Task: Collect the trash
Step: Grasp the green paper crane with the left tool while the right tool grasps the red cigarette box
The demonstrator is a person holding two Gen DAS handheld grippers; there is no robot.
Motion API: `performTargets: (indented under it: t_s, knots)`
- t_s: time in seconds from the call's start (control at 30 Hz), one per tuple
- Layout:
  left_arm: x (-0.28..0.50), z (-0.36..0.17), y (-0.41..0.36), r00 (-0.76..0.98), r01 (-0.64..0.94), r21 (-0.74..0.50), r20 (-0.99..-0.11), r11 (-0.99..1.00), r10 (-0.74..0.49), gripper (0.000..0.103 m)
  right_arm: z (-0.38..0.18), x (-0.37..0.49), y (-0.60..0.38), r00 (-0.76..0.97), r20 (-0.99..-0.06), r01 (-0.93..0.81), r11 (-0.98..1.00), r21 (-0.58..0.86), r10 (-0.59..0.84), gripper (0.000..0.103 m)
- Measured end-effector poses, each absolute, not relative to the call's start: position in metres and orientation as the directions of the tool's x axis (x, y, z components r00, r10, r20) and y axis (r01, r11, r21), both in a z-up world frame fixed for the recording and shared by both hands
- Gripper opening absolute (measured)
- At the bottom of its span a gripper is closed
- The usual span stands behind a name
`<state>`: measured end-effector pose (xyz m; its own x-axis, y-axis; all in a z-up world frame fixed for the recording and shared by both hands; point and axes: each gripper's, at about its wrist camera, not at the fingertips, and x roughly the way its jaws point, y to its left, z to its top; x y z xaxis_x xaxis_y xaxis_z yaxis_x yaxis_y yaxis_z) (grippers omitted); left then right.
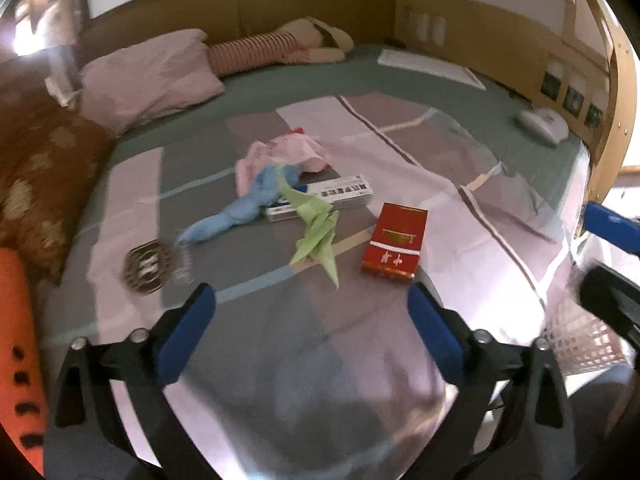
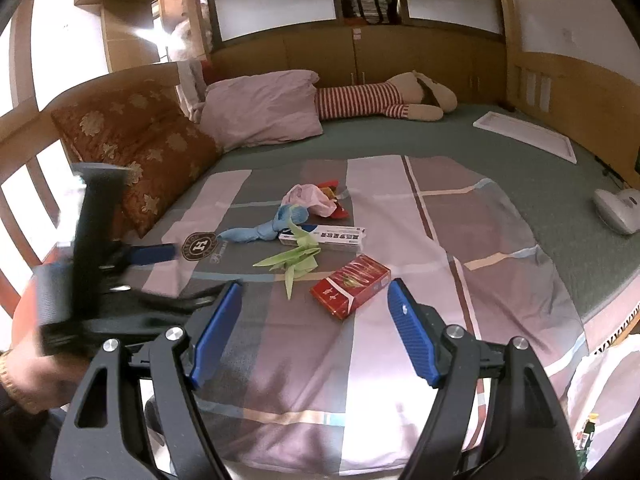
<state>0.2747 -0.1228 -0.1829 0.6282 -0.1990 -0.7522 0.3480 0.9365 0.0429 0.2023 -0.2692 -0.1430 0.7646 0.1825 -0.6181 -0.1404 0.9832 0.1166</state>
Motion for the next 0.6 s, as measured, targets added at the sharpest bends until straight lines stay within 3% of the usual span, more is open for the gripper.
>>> performTargets:
  t_s: [0.17, 0.27, 0.3, 0.33, 0.43, 0.6]
  knots:
    - [0.321, -0.209, -0.147, 0.603, 0.377, 0.061, -0.773, 0.924, -0.196, 0.077, -0.147, 0.209, -0.273, 0.750, -0.638, -0.128, 0.984, 0.120, 0.175, 0.074]
    - [0.348, -0.230, -0.158, 0.548, 0.387, 0.041, -0.813, 0.921, -0.194, 0.062, -0.152, 0.219, -0.275, 0.735, -0.658, -0.104, 0.987, 0.126, 0.161, 0.074]
    - [0.355, -0.238, -0.158, 0.525, 0.384, 0.031, -0.830, 0.923, -0.191, 0.043, -0.155, 0.225, -0.276, 0.727, -0.669, -0.094, 0.988, 0.126, 0.155, 0.074]
    - [0.361, -0.248, -0.157, 0.494, 0.379, 0.021, -0.850, 0.925, -0.184, 0.017, -0.157, 0.229, -0.276, 0.721, -0.677, -0.085, 0.988, 0.126, 0.148, 0.074]
    - [0.360, -0.246, -0.142, 0.550, 0.327, 0.033, -0.819, 0.945, -0.162, 0.016, -0.167, 0.250, -0.275, 0.692, -0.710, -0.067, 0.990, 0.121, 0.133, 0.074]
    - [0.332, -0.169, -0.095, 0.671, 0.228, -0.089, -0.707, 0.969, -0.223, 0.016, -0.194, 0.308, -0.267, 0.617, -0.780, -0.030, 0.993, 0.110, 0.105, 0.074]
